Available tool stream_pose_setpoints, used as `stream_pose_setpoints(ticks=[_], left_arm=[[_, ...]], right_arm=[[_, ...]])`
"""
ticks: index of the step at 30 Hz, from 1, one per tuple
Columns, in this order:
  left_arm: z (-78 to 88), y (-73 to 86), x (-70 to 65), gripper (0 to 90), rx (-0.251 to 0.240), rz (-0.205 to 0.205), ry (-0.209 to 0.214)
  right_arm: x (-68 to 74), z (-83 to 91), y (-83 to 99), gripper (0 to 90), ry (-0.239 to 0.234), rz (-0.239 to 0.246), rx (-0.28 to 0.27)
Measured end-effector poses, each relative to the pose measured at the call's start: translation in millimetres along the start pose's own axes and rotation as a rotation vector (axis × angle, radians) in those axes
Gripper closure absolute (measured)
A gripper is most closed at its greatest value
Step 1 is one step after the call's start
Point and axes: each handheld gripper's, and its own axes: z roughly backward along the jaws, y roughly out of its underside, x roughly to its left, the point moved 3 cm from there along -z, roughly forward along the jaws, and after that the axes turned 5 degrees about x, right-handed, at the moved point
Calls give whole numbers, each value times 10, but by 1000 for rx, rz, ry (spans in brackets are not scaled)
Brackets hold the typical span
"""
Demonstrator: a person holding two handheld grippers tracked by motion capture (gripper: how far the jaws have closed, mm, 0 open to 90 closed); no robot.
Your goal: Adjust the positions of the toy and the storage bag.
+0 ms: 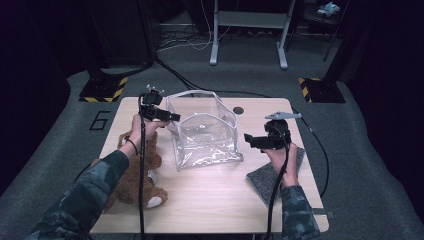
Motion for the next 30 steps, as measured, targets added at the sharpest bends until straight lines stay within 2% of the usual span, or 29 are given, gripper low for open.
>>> stream_pose_setpoints(ticks=[3,5,6,7,10,11,13,15,16,17,18,19,20,21,23,24,26,30], left_arm=[[-20,4,19,417,6,10,-5],[-21,2,24,427,12,5,-8],[-25,1,26,447,14,1,-10],[-29,-2,29,462,12,5,-16],[-39,-7,37,480,17,1,-19],[-44,-9,38,494,20,1,-19],[-48,-15,40,500,22,-5,-16],[-48,-17,46,535,23,-10,-15],[-52,-14,49,584,25,-7,-14],[-58,-12,60,584,29,-7,-11],[-62,-9,72,619,33,-13,-9],[-68,-2,90,704,42,-14,0],[-68,-2,90,729,42,-14,0],[-70,0,105,729,49,-24,-1],[-60,-2,138,782,59,-48,-11],[-60,-2,138,787,59,-48,-11],[-37,-21,181,800,62,-62,-15],[-13,-42,241,811,73,-54,-29]], right_arm=[[38,-42,-254,192,-16,6,-30],[48,-58,-318,224,-11,5,-39],[71,-96,-399,248,-30,-6,-37],[92,-153,-517,310,-49,-8,-39],[111,-209,-600,376,-55,-6,-39],[149,-329,-704,451,-72,3,-16],[161,-371,-726,457,-79,14,-9],[191,-482,-762,510,-82,18,28],[219,-591,-768,548,-73,28,67],[219,-591,-768,548,-73,28,67],[219,-661,-766,600,-78,50,85],[229,-739,-745,721,-57,51,125],[228,-758,-737,767,-56,50,130],[228,-758,-737,767,-56,50,130],[228,-762,-717,861,-26,34,124],[228,-762,-717,861,-26,34,124],[218,-683,-686,877,4,34,132],[194,-579,-642,879,31,32,132]])
